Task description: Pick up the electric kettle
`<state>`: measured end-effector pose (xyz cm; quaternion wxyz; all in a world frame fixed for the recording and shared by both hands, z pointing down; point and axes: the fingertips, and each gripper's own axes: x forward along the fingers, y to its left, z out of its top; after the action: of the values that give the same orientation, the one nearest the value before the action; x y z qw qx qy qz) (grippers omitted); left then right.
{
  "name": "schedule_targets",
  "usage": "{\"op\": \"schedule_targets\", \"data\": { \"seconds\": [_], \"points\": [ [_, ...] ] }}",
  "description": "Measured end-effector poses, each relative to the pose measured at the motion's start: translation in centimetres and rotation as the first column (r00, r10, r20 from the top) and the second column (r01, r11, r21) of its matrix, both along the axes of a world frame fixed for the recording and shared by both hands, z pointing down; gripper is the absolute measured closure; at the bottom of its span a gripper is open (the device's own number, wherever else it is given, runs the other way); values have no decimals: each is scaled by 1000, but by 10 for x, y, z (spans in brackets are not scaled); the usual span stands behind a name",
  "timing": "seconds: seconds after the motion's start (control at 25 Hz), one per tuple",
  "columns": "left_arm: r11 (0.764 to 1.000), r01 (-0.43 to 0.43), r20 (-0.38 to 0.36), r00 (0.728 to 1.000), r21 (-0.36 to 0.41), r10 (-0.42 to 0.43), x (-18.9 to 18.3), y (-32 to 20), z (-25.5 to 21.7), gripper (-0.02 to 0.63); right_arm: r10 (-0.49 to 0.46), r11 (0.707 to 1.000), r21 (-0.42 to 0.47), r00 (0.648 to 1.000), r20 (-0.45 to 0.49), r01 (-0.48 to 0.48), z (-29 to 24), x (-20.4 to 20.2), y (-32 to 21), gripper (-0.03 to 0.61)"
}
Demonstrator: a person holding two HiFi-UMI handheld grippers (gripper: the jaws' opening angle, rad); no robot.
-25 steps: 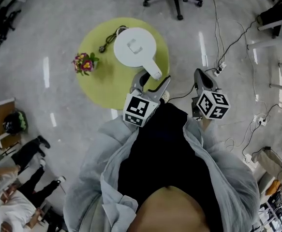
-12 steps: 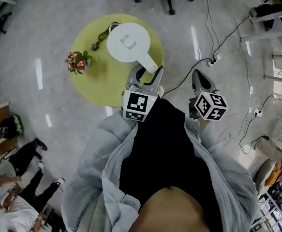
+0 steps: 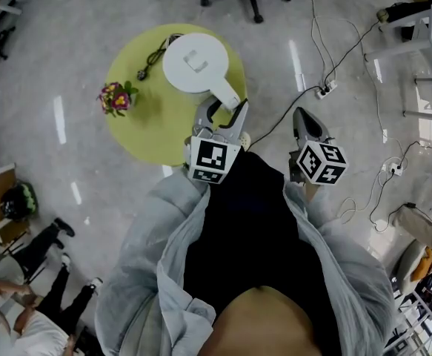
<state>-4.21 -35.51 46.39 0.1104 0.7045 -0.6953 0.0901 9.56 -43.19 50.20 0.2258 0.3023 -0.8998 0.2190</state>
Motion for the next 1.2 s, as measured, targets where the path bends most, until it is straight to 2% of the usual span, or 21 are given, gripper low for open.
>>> {"op": "schedule_targets", "data": {
  "seconds": [0.52,1.2],
  "points": [
    [1000,-19,2,1000,5,19,-5,-4,-6,440,10,1000,12,1000,16,-10,-4,4,-3,577],
    [997,-66,52,997,47,64,-7,-3,-29,436,25,999,24,999,30,-26,-9,10,5,577]
  ]
}}
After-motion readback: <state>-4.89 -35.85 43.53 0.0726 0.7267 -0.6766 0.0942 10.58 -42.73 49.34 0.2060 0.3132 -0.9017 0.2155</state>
